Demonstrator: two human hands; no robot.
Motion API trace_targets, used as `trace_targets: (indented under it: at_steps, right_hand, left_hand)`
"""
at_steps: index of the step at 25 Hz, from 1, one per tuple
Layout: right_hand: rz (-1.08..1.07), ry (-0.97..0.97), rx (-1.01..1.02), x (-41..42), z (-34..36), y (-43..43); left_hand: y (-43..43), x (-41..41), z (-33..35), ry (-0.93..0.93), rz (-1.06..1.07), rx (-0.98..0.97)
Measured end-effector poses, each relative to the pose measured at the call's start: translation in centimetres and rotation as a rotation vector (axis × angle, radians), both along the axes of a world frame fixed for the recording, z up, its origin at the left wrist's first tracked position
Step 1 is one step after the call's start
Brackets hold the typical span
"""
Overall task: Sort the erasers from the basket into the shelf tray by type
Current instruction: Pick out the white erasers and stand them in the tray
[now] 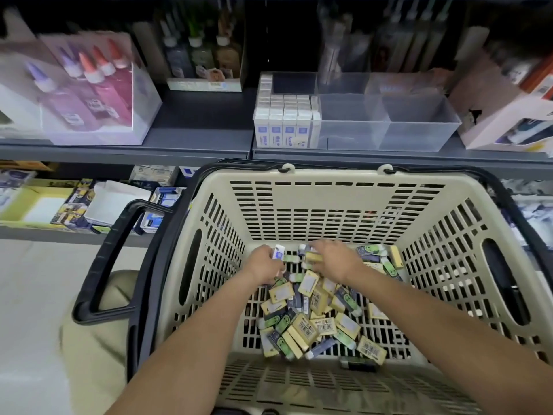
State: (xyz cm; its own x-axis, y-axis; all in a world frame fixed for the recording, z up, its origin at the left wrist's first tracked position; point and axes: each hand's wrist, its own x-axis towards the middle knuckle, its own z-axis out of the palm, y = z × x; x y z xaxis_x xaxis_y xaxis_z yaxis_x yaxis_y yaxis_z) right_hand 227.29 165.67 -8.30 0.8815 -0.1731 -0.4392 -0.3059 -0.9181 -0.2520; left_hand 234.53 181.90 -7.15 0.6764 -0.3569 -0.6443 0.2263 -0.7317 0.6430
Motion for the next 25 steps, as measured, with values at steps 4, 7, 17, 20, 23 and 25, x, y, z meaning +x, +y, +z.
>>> trace_targets:
  at_steps: [4, 7, 17, 20, 23, 25]
  right_hand:
    - [0.062, 0.069, 0.239, -2.2, -0.5, 1.3]
    - [0.185, 0.162, 0.257, -4.0, 0.4, 1.0]
    - [-0.096, -0.065, -0.017, -2.2, 1.7, -3.0]
    - [-0.001, -0.087, -0.083, 0.0, 0.1, -0.3]
    - [0.064, -0.034, -0.182, 0.8, -1.4, 1.4]
    - [0.039, 0.009, -0.184, 0.9, -1.9, 1.5]
  left_hand:
    - [0.6, 0.1, 0.7, 0.137, 0.166, -0.139]
    - [0.3, -0.3, 1.0, 0.174, 0.156, -0.194]
    - [-0.2, -0.8, 2.0, 0.221, 0.124, -0.234]
    - [-0.2, -0.6, 2.1, 0.24, 0.191, -0.302]
    - [-0.4, -0.4, 2.4, 0.306, 0.284, -0.357]
    - [-0.4, -0.4, 2.7, 0.353, 0.325, -0.382]
